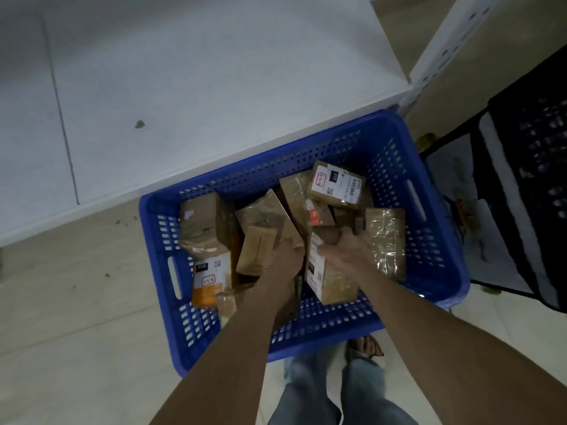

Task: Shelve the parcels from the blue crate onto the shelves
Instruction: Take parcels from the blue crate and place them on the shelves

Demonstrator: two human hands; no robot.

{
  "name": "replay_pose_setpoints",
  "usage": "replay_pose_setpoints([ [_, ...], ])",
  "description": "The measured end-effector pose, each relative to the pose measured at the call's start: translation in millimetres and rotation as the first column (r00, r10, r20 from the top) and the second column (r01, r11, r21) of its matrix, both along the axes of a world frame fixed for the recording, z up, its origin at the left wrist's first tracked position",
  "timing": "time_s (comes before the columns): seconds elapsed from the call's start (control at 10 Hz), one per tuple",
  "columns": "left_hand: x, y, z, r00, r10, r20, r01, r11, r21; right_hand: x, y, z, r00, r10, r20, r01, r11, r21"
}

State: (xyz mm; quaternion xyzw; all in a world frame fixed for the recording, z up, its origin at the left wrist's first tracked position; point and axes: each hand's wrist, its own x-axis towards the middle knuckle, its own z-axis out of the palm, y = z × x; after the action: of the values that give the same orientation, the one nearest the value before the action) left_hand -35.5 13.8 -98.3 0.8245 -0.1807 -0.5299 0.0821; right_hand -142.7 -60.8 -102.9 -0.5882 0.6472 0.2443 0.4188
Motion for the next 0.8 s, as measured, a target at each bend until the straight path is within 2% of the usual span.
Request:
replay_pose_setpoints([
  [0.1, 21.6, -4.6, 59.2, 0.989, 0.092, 0.119, -0.08, 0.992, -0.098, 15.9, -9.7, 35.7, 0.932, -0.216, 0.29, 0.227, 0.974, -0.003],
  [0.2, 42.5, -4.3, 108.3, 0.965, 0.219, 0.146, -0.2, 0.971, -0.133, 35.3, -19.8, 89.5, 0.825, -0.325, 0.462, 0.359, 0.933, 0.016],
  [0.3, 65.1, -5.0, 165.0, 0.929, 0.323, 0.182, -0.279, 0.932, -0.229, 52.0, -26.6, 151.0, 0.722, -0.413, 0.555, 0.437, 0.894, 0.097],
  [0.4, 81.3, -4.7, 228.5, 0.896, 0.416, 0.157, -0.373, 0.895, -0.244, 64.9, -28.5, 213.9, 0.64, -0.454, 0.62, 0.469, 0.87, 0.153],
  [0.6, 89.0, 10.4, 317.4, 0.83, 0.556, -0.038, -0.547, 0.8, -0.245, 76.1, -17.8, 304.9, 0.473, -0.591, 0.654, 0.57, 0.771, 0.285],
  [0.7, 79.1, 26.2, 350.7, 0.751, 0.619, -0.229, -0.657, 0.737, -0.162, 76.9, -10.1, 340.8, 0.4, -0.677, 0.618, 0.606, 0.701, 0.377],
  [0.8, 65.4, 38.0, 380.4, 0.616, 0.649, -0.446, -0.76, 0.638, -0.122, 75.7, 0.1, 370.5, 0.426, -0.671, 0.607, 0.581, 0.717, 0.386],
])
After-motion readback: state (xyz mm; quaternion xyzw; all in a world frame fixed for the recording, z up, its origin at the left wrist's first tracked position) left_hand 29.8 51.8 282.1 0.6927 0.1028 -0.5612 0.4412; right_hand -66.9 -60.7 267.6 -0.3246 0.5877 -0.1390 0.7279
